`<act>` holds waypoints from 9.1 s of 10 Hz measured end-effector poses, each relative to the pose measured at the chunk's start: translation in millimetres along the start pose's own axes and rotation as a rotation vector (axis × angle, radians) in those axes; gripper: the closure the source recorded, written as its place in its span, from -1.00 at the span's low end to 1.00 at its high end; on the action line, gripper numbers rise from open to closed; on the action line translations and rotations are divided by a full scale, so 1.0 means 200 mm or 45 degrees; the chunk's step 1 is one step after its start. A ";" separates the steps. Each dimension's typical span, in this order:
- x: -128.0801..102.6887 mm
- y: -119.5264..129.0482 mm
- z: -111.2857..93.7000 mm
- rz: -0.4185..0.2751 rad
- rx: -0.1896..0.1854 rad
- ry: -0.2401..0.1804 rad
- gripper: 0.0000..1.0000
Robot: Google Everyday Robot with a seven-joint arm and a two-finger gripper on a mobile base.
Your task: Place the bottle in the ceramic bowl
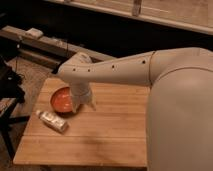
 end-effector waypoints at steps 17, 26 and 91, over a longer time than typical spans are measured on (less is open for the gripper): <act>0.00 0.00 0.00 0.000 0.000 -0.001 -0.30; -0.02 0.12 0.04 -0.156 0.008 -0.005 -0.30; -0.70 0.58 0.43 -0.363 -0.069 -0.188 -0.60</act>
